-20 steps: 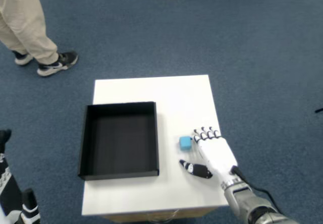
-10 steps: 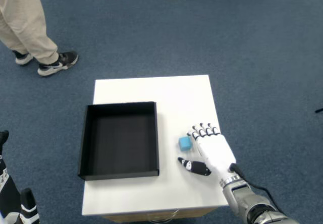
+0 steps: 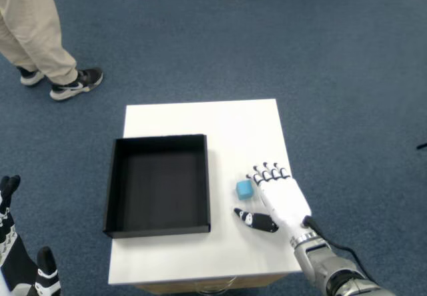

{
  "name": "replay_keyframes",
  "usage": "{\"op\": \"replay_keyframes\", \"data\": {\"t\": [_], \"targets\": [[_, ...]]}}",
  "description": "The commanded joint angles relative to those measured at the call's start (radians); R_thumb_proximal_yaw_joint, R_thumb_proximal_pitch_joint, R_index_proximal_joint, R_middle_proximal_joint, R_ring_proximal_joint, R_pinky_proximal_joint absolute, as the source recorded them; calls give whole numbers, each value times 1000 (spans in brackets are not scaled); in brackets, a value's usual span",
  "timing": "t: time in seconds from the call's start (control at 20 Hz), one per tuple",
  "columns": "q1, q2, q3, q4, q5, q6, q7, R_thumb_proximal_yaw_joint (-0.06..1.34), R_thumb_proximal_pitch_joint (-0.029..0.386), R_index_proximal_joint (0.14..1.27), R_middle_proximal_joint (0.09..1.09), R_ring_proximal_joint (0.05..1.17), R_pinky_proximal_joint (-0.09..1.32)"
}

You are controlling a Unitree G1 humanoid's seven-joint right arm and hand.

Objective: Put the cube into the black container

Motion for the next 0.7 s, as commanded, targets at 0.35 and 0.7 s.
{"op": "replay_keyframes", "data": {"t": [0.35,0.7], "targets": [[-40,-8,1,-26,-11,-27,-51,488,7,349,165,114,-45],[-37,-7,8,-26,-31,-33,-43,514,34,421,170,115,-46]]}}
